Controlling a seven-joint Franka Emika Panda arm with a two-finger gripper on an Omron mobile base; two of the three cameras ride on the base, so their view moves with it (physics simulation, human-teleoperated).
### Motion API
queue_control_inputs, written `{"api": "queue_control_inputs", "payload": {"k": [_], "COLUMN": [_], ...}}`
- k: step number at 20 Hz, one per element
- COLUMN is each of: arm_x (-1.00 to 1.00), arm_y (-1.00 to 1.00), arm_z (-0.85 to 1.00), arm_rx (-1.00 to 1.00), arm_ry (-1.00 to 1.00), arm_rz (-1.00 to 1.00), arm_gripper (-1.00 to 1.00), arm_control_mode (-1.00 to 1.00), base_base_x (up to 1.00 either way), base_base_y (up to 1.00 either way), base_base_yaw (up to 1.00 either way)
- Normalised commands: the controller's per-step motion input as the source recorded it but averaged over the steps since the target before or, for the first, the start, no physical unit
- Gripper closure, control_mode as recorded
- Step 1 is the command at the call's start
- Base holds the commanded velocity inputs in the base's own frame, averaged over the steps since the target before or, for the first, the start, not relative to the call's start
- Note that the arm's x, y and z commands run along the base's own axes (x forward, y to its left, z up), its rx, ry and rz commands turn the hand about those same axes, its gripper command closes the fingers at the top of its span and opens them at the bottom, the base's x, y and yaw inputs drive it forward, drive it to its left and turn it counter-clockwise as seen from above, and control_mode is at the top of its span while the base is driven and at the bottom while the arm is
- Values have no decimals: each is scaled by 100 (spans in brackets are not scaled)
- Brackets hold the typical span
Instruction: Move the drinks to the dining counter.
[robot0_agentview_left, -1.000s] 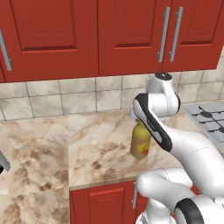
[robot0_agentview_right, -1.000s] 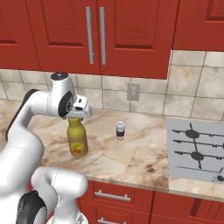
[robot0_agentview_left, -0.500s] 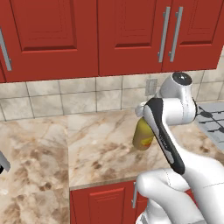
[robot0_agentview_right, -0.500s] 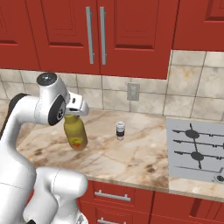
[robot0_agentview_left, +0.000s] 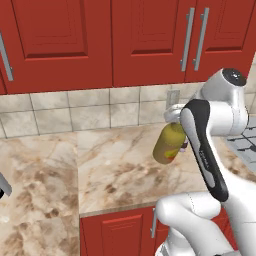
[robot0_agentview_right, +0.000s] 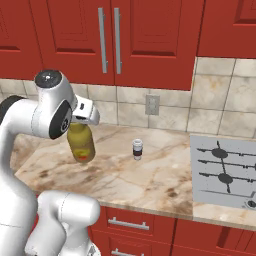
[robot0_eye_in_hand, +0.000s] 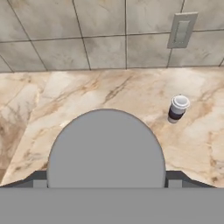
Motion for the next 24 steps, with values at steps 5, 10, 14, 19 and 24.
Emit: {"api": "queue_control_inputs", "payload": {"k": [5,10,14,19,24], "arm_x": [-43,-43,-46,-41,-36], "arm_y": [0,0,0,0,0], "arm_z": [70,61,46,34,22], "arm_rx": [1,0,0,0,0], "arm_ry": [0,-4,-8,-8,-11], "arm_rz": [0,0,0,0,0], "arm_gripper": [100,100,100,100,100], "arm_control_mode": [-100,-100,-100,-100,-100], "base_base_x": [0,0,0,0,0], "base_base_y": [0,0,0,0,0], "base_base_yaw": [0,0,0,0,0]}}
